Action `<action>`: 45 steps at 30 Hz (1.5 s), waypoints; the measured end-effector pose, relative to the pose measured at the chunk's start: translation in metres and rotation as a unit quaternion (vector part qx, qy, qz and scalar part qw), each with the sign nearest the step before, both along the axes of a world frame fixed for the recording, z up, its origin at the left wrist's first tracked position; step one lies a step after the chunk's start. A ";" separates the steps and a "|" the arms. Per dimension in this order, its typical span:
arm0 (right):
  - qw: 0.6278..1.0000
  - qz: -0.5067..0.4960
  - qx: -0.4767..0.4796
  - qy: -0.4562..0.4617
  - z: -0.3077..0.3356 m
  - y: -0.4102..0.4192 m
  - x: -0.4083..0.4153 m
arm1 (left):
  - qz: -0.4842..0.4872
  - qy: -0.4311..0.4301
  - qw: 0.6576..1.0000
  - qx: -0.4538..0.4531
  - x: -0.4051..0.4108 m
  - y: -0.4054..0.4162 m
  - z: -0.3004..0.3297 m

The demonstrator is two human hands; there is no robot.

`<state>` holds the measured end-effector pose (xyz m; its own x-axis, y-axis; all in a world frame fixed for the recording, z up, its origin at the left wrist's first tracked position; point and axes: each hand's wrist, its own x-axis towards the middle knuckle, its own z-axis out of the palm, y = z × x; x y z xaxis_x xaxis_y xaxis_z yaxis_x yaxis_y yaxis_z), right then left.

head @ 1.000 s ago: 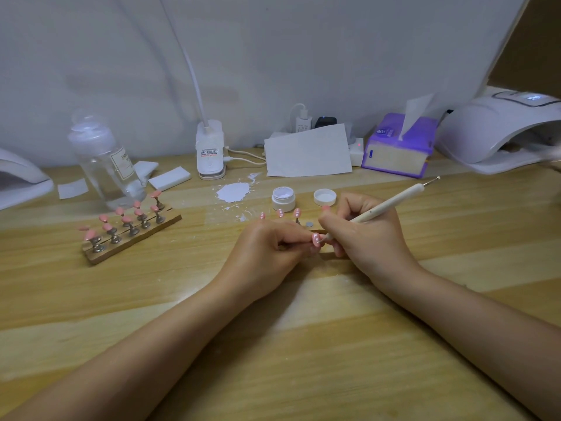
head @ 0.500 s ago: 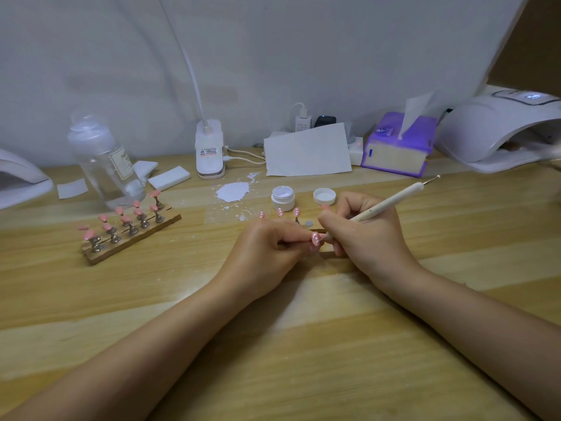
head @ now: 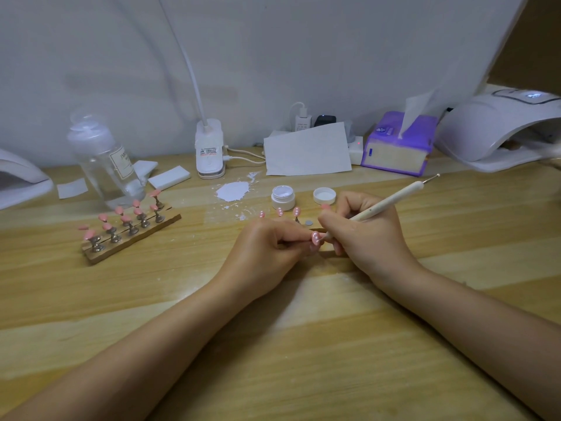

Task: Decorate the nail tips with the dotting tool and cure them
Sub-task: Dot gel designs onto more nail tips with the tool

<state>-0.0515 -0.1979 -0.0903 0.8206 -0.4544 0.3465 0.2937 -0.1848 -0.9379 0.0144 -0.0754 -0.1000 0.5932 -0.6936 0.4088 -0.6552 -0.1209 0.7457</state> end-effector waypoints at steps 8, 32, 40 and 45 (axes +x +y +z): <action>1.000 -0.010 -0.002 0.001 -0.001 0.000 0.001 | 0.001 0.001 1.000 -0.002 0.000 0.000 -0.001; 1.000 -0.015 -0.007 0.003 -0.001 -0.001 0.001 | -0.002 0.013 1.000 -0.002 0.000 0.000 -0.001; 1.000 -0.014 -0.002 0.004 -0.002 -0.001 0.001 | -0.002 0.014 1.000 0.008 -0.001 0.001 0.000; 1.000 -0.019 0.005 -0.004 -0.002 -0.002 0.002 | -0.003 0.021 1.000 0.012 -0.001 0.001 0.001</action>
<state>-0.0500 -0.1997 -0.0926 0.7996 -0.4890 0.3487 0.2948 -0.1863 -0.9372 0.0134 -0.0743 -0.0993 0.6051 -0.7064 0.3671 -0.6243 -0.1350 0.7694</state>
